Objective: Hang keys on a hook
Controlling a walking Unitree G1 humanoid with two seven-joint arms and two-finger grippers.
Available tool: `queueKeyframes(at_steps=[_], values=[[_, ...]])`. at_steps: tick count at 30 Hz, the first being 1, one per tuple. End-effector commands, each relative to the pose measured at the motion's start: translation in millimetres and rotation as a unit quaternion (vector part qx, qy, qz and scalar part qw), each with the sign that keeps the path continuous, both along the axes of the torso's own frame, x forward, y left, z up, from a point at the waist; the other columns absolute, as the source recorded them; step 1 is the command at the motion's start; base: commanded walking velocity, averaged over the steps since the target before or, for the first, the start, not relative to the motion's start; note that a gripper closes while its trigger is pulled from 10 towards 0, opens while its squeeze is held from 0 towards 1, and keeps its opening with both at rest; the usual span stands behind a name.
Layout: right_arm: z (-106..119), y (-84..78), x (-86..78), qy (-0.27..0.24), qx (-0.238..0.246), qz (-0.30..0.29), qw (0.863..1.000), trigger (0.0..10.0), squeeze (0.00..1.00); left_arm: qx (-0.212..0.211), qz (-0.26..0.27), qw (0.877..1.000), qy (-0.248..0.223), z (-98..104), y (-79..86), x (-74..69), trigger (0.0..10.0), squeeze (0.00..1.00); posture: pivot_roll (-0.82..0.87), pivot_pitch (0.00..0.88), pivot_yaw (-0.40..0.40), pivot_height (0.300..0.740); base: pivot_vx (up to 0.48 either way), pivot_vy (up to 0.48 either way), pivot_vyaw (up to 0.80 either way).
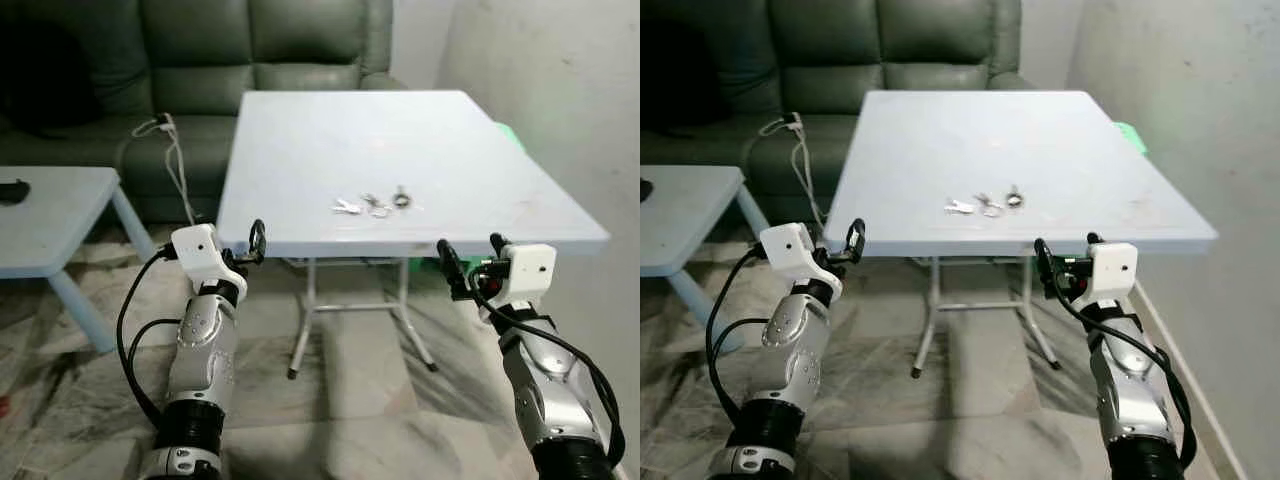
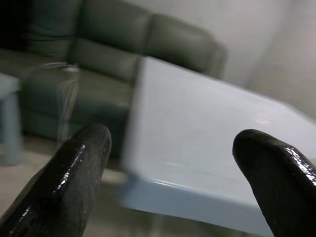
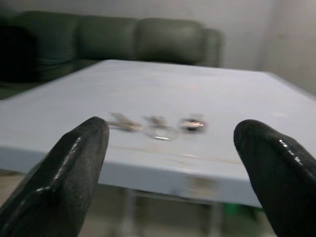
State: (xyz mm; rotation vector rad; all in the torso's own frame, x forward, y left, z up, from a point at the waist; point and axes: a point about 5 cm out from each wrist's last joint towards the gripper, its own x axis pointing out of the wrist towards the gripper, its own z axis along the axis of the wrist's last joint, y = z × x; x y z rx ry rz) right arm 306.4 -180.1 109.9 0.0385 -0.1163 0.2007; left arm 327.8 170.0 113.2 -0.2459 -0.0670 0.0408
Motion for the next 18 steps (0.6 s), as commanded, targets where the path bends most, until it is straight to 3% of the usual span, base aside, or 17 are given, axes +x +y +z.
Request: queueKeyframes(at_steps=[1, 18], values=[[2.8, -12.5, -0.2, -0.001, -0.008, -0.014, 1.0, 10.0, 0.0, -0.004, -0.011, 1.0, -0.008, 4.2, -11.5, 2.5, 10.0, 0.0, -0.04, 0.0, -0.054, 0.74, 0.45, 0.0, 0.0], [2.6, -10.2, 1.3, -0.001, -0.007, -0.01, 1.0, 10.0, 0.0, -0.016, -0.009, 1.0, -0.004, 4.1, -11.7, 2.9, 10.0, 0.0, -0.03, 0.0, -0.053, 0.74, 0.441, 0.0, 0.0]])
